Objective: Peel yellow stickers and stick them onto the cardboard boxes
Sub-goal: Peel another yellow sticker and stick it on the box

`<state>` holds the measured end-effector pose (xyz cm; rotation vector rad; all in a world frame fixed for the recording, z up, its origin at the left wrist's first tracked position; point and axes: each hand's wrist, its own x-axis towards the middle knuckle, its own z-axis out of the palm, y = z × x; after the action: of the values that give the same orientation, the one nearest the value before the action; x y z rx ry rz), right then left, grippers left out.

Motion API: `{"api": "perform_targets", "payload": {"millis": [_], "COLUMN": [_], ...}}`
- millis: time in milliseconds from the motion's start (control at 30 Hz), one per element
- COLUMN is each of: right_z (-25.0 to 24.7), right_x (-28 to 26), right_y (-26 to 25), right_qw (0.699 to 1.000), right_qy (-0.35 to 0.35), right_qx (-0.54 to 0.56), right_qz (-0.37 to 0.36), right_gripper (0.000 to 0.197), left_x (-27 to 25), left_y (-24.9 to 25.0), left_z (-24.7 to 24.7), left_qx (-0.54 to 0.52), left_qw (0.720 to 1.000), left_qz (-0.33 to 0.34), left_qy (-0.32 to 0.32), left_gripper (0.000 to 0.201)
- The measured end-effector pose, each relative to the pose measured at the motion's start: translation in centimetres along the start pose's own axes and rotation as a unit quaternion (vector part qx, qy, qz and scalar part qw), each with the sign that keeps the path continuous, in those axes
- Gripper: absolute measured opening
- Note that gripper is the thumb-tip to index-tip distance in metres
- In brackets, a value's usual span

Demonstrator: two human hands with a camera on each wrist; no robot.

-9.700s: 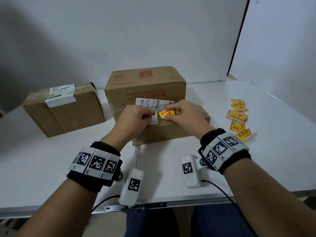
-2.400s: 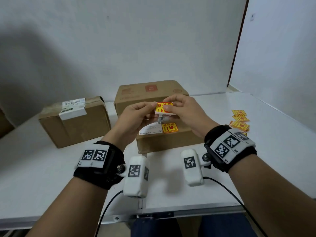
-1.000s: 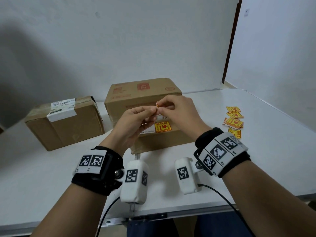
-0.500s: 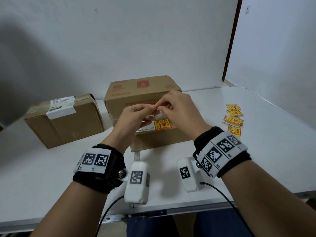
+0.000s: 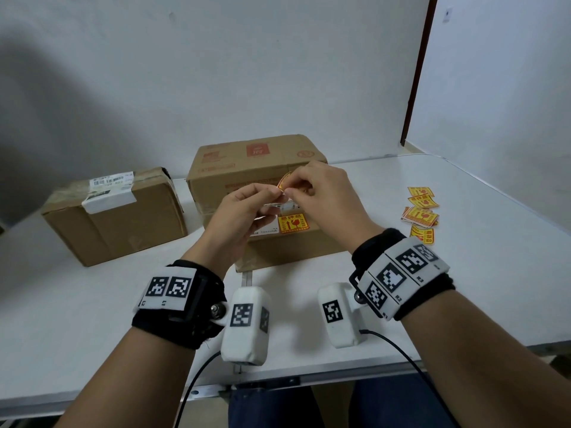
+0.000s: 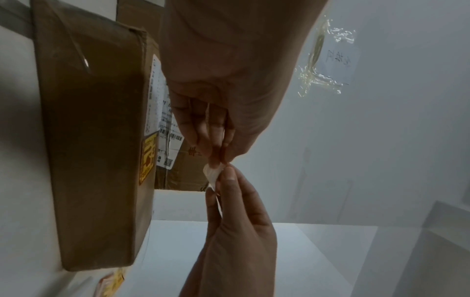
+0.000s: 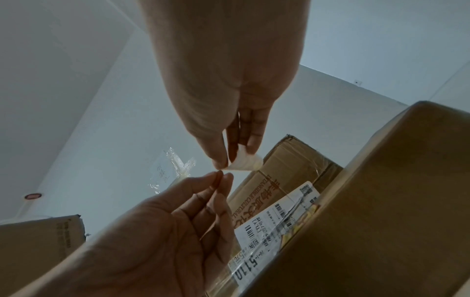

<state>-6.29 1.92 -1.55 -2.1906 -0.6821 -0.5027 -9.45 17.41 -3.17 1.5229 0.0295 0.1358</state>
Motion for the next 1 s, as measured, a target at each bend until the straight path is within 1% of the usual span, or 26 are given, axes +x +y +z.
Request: {"api": "perform_targets", "payload": {"millis": [133,200,367,600,700,767,900,1000], "right_z": [-0.15,-0.14,-0.12,-0.03,0.00,-0.07,-0.36,-0.64], "right_x": [-0.12,-0.11,-0.30,-0.44,-0.36,-0.22,0.05,0.18], "right_y": [0.01,-0.05,-0.29,-0.30,-0.22,-0.12,-0.04,-0.07], "right_qw": [0.999,0.998,0.998,0.999,0.999,0.998,0.997,0.996], "right_qy": [-0.009,-0.014,-0.014,-0.020,-0.016,-0.014,-0.024,-0.052], "right_qx": [0.030,0.044,0.040,0.028,0.036,0.048,0.045,0.041], "right_qz": [0.043,0.052,0.046,0.025,0.032,0.049,0.064,0.062], "right_gripper": [0.014,0.015,0.016,0.015,0.014,0.011,0.009,0.011], "left_x": [-0.12,-0.18,-0.35,-0.20,-0.24,-0.28,-0.28,-0.22], "left_y": [-0.01,-0.08,-0.18,-0.06,-0.08,-0.06,0.15,0.36], "left_z": [0.10,0.16,0.16,0.09,0.06,0.08,0.28,0.32], "left_qx": [0.027,0.028,0.019,0.071,0.079,0.088,0.134,0.178], "left_qw": [0.999,0.999,0.999,0.996,0.994,0.993,0.986,0.977], "left_qz": [0.019,0.019,0.023,0.059,0.073,0.082,0.096,0.107], "left_qy": [-0.006,-0.008,-0.016,0.003,0.006,0.012,0.031,0.040], "left_gripper": [0.009,0.009,0.013,0.012,0.014,0.016,0.017,0.015]}}
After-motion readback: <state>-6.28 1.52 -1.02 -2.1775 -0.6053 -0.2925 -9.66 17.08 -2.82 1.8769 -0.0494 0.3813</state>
